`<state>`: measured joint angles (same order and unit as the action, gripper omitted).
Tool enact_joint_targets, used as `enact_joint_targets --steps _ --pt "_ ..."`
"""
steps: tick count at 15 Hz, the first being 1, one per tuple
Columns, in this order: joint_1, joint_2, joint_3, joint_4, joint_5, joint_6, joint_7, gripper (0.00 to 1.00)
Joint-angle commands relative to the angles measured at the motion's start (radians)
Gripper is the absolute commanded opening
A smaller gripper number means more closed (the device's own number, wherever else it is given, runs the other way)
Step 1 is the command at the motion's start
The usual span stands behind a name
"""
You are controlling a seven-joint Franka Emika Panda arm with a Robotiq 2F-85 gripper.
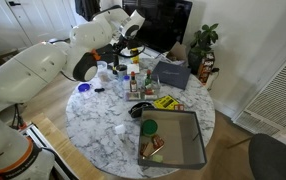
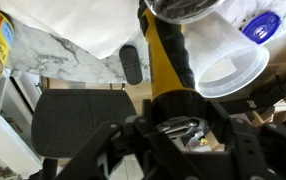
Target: Pick up the black and yellow flash light and move it forward on the table
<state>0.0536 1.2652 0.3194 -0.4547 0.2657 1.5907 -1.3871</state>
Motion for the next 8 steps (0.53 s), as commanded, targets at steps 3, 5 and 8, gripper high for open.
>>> enact_joint_targets --steps 3,5,8 --pt "-0.007 0.028 -0.007 0.025 -0.001 -0.075 -0.097 0.32" --pt "-0.006 0.035 -0.015 0.026 -0.009 -0.086 -0.133 0.32" --pt "-0.003 0.039 -0.025 0.025 -0.016 -0.1 -0.173 0.32"
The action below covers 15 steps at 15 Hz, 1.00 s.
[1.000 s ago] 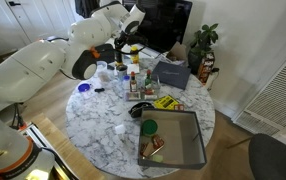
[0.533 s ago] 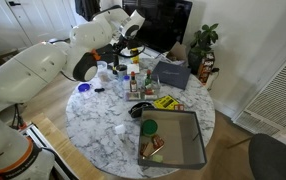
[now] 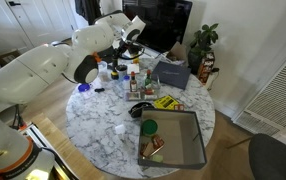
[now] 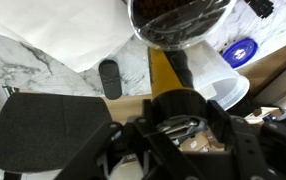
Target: Pick up the black and yellow flash light and move it forward on the table
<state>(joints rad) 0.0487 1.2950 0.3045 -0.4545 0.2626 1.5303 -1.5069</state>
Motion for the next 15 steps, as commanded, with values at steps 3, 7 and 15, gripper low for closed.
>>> enact_joint_targets --steps 3,7,15 --pt "0.002 -0.004 -0.015 0.008 -0.018 -0.048 -0.083 0.32" --pt "0.01 -0.031 -0.023 0.004 -0.03 -0.061 -0.102 0.96" --pt "-0.001 -0.128 -0.048 0.012 -0.025 -0.042 0.012 1.0"
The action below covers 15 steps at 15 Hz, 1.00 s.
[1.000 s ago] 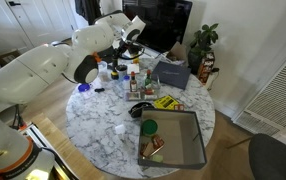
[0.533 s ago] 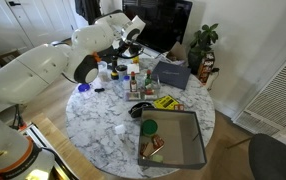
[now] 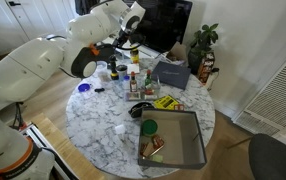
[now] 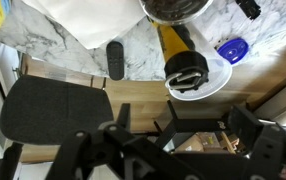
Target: Pick up the black and yellow flash light and move it forward on the table
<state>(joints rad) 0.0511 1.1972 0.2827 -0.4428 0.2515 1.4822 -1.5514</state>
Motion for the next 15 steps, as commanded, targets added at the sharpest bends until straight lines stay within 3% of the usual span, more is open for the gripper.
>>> enact_joint_targets --steps 1,15 --pt "-0.006 -0.041 -0.032 0.0 -0.013 0.006 0.086 1.0" --pt "-0.018 -0.098 -0.172 -0.001 -0.134 0.079 0.685 1.0"
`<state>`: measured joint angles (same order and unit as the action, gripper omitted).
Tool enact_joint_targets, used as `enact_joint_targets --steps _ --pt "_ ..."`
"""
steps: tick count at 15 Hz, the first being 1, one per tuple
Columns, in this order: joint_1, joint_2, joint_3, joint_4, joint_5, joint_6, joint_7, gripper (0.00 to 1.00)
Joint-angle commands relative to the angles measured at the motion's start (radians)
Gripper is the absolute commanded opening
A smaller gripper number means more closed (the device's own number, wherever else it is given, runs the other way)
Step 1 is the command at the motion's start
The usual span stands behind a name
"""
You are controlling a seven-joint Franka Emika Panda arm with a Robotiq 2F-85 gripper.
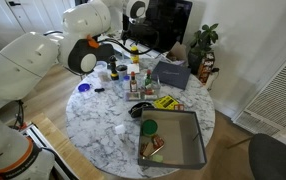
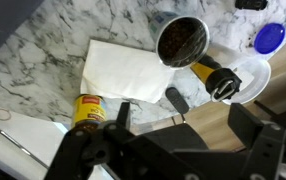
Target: Pick up the black and yellow flash light and move it forward on the table
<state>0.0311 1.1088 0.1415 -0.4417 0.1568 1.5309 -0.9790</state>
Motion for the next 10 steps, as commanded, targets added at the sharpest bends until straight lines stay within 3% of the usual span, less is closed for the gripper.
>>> enact_joint_targets --steps 1,5,6,10 --pt "-0.001 -0.013 -0.04 -0.004 -0.052 0.038 0.152 1.0" --pt "-0.007 -0.031 -0.089 -0.016 -0.112 0.027 0.312 1.0" --pt "-0.01 -0.021 -0.051 -0.013 -0.089 0.044 0.247 1.0" --pt "-0.01 -0.023 -0.049 -0.015 -0.091 0.044 0.253 1.0"
